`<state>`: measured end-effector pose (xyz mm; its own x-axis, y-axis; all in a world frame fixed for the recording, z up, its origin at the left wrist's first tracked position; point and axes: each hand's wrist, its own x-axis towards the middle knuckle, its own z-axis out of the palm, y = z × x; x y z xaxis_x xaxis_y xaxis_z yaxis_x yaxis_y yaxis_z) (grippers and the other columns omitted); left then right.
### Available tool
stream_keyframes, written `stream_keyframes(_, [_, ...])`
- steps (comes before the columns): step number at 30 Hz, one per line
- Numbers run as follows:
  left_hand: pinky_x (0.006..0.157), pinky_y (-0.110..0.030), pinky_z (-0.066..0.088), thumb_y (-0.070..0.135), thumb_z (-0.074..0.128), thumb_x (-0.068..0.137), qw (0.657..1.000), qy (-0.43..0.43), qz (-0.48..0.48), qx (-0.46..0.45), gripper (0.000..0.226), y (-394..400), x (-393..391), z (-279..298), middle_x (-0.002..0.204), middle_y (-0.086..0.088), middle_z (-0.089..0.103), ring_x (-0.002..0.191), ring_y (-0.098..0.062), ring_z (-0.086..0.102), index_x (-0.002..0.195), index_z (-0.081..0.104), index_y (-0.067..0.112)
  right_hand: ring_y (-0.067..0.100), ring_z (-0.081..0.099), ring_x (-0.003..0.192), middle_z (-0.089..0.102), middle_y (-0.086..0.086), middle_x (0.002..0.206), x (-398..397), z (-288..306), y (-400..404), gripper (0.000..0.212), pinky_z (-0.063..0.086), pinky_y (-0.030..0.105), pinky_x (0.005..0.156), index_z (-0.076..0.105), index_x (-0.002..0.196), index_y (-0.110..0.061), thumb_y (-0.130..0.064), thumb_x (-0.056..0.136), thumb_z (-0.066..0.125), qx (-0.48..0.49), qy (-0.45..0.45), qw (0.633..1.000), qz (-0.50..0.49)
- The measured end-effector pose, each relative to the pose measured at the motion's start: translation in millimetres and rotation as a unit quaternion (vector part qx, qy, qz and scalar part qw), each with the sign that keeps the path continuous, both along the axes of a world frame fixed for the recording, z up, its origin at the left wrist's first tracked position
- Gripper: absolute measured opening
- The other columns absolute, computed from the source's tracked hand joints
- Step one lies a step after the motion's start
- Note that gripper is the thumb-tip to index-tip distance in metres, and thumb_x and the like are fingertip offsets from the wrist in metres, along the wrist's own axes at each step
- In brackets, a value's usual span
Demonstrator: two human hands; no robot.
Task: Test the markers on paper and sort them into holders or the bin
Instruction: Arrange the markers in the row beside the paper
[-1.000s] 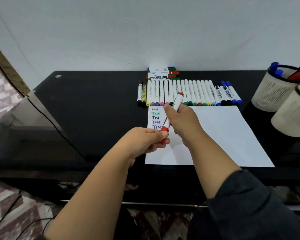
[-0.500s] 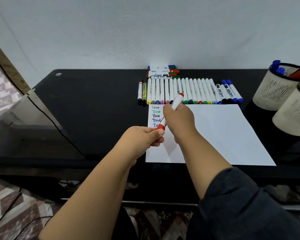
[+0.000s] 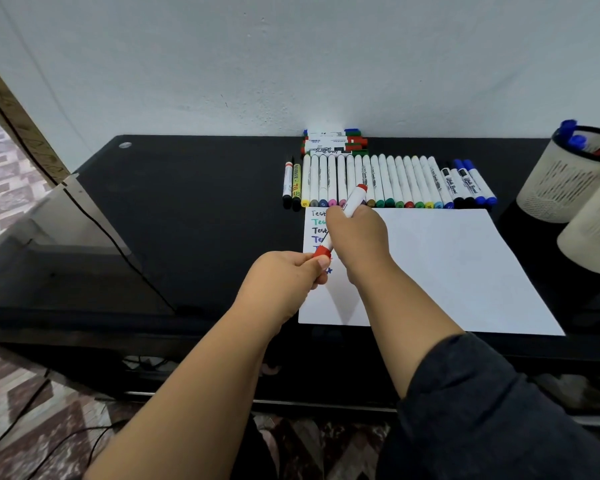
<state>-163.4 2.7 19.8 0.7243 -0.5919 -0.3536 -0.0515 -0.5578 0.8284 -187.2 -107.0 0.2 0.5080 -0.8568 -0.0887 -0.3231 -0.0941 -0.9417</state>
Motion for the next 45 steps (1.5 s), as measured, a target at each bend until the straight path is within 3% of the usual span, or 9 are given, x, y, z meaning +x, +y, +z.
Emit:
stream_keyframes(5, [0.083, -0.03, 0.043, 0.035, 0.052, 0.094, 0.999, -0.039, 0.002, 0.018, 0.027, 1.4, -1.6, -3.7, 0.102, -0.003, 0.068, 0.1, -0.02, 0.061, 0.11, 0.067, 0.018, 0.02, 0.064, 0.088, 0.065, 0.007, 0.099, 2.6, -2.3, 0.5, 0.013, 0.05, 0.026, 0.065, 0.052, 0.099, -0.016, -0.028, 0.093, 0.051, 0.004, 0.005, 1.0, -0.008])
stream_keyframes(11, [0.083, -0.028, 0.043, 0.03, 0.052, 0.095, 1.0, 0.016, -0.007, 0.006, 0.026, 3.1, 1.6, 2.7, 0.083, 0.003, 0.066, 0.085, -0.012, 0.061, 0.108, 0.066, 0.013, 0.02, 0.064, 0.089, 0.065, 0.007, 0.1, 1.9, -1.4, 0.1, 0.014, 0.046, 0.023, 0.058, 0.053, 0.101, -0.017, -0.028, 0.094, 0.049, 0.043, 0.008, 0.999, 0.02])
stream_keyframes(17, [0.079, -0.027, 0.048, 0.028, 0.056, 0.093, 0.997, 0.067, 0.008, -0.029, 0.015, 11.7, 3.4, 4.4, 0.077, 0.005, 0.067, 0.074, -0.007, 0.063, 0.08, 0.063, 0.022, 0.019, 0.062, 0.08, 0.066, 0.009, 0.093, 0.9, 1.2, 3.8, 0.012, 0.04, 0.023, 0.052, 0.054, 0.089, -0.019, -0.029, 0.093, 0.048, 0.066, -0.002, 0.997, 0.038])
stream_keyframes(23, [0.074, -0.022, 0.051, 0.026, 0.057, 0.092, 0.991, 0.115, 0.017, -0.07, 0.016, 20.2, 4.3, 3.0, 0.073, 0.003, 0.069, 0.071, -0.009, 0.065, 0.083, 0.066, 0.017, 0.018, 0.05, 0.071, 0.061, 0.011, 0.088, 1.5, 1.7, 9.2, 0.013, 0.039, 0.025, 0.053, 0.054, 0.082, -0.025, -0.025, 0.094, 0.047, 0.084, -0.041, 0.993, 0.068])
stream_keyframes(29, [0.068, -0.021, 0.046, 0.028, 0.053, 0.095, 0.998, 0.042, 0.038, -0.039, 0.015, 14.2, 3.9, 2.3, 0.076, 0.005, 0.064, 0.073, -0.006, 0.058, 0.096, 0.064, 0.019, 0.012, 0.053, 0.073, 0.056, -0.003, 0.084, 7.0, 0.3, 13.9, 0.009, 0.04, 0.021, 0.053, 0.053, 0.098, -0.018, -0.025, 0.094, 0.048, 0.068, -0.039, 0.997, 0.022])
stream_keyframes(32, [0.076, -0.025, 0.042, 0.032, 0.05, 0.096, 1.0, -0.006, 0.021, -0.017, 0.023, 12.7, 3.4, -1.3, 0.078, 0.008, 0.063, 0.075, -0.004, 0.056, 0.107, 0.066, 0.02, 0.012, 0.052, 0.072, 0.054, -0.003, 0.08, 8.7, 0.7, 14.5, 0.009, 0.04, 0.021, 0.054, 0.052, 0.095, -0.017, -0.024, 0.093, 0.048, 0.053, -0.022, 0.998, 0.011])
stream_keyframes(35, [0.077, -0.027, 0.044, 0.033, 0.049, 0.096, 1.0, -0.013, 0.016, 0.004, 0.019, 13.5, 6.1, -1.2, 0.082, 0.006, 0.065, 0.076, -0.006, 0.057, 0.095, 0.064, 0.021, 0.01, 0.047, 0.066, 0.05, -0.003, 0.075, 7.8, 2.6, 15.6, 0.009, 0.037, 0.021, 0.052, 0.052, 0.094, -0.016, -0.023, 0.093, 0.048, 0.055, -0.005, 0.998, 0.024])
stream_keyframes(40, [0.075, -0.024, 0.051, 0.028, 0.054, 0.094, 0.99, 0.121, 0.036, -0.06, 0.023, 23.6, 8.7, -0.5, 0.078, 0.001, 0.069, 0.074, -0.01, 0.065, 0.093, 0.069, 0.01, 0.014, 0.043, 0.065, 0.047, 0.003, 0.07, 6.4, 6.0, 17.4, 0.02, 0.039, 0.027, 0.059, 0.049, 0.074, -0.021, -0.024, 0.093, 0.046, 0.085, -0.01, 0.995, 0.06])
stream_keyframes(45, [0.061, -0.017, 0.044, 0.03, 0.053, 0.095, 0.996, 0.062, 0.05, -0.034, 0.023, 21.4, 6.5, -0.8, 0.074, 0.006, 0.066, 0.068, -0.004, 0.06, 0.09, 0.068, 0.013, 0.012, 0.046, 0.066, 0.049, 0.0, 0.072, 8.7, 4.5, 19.3, 0.018, 0.041, 0.023, 0.054, 0.049, 0.076, -0.023, -0.025, 0.094, 0.047, 0.077, -0.008, 0.996, 0.04])
